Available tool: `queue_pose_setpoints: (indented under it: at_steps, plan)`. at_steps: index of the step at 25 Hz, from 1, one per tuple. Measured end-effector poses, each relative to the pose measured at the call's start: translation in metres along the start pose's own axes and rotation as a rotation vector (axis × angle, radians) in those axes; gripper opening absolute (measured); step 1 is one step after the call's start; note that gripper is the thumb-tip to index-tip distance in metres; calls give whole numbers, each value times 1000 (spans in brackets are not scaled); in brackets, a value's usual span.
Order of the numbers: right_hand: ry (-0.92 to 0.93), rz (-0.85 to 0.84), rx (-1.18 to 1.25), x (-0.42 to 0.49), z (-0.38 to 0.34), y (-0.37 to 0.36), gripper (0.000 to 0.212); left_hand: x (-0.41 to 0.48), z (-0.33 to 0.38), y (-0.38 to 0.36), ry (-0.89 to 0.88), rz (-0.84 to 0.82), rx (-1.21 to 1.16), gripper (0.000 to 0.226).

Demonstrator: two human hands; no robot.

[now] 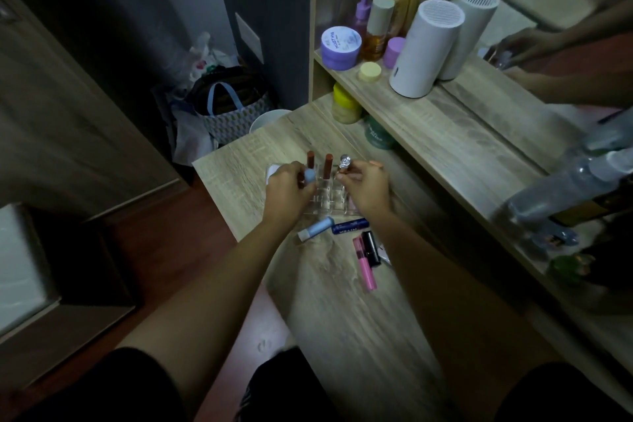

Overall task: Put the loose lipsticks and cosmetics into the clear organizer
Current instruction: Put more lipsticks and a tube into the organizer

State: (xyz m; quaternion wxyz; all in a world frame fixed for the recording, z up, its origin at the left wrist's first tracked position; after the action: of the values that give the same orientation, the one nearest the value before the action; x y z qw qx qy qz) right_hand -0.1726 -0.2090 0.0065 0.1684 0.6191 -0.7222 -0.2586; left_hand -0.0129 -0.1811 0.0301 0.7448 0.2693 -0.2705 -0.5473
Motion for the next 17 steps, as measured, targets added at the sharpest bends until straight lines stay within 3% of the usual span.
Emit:
queue_pose_setpoints:
  at_steps: [10,14,17]
  plan:
    - [14,-69,-110,10,-2,-2,26,0,-9,-2,91,-13,-26,31]
    - [110,-51,-104,-3,-9,10,33,-18,-7,5,87,91,-58,17]
    - [125,-48,-97,-24,4,26,28,-48,4,-8,23,44,-94,8]
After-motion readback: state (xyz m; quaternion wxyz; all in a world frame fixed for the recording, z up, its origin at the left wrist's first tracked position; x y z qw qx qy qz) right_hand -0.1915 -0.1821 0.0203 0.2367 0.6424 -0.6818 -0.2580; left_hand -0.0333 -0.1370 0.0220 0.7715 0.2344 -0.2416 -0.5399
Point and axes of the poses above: each hand's wrist, its own x-axis towards the middle knuckle, its own y-axis out of the back of the hand, z = x × y, the point moved 6 cm from there along x, towards the middle knuckle, and after that the axes turned 8 degrees about z, right-handed, at the moved point
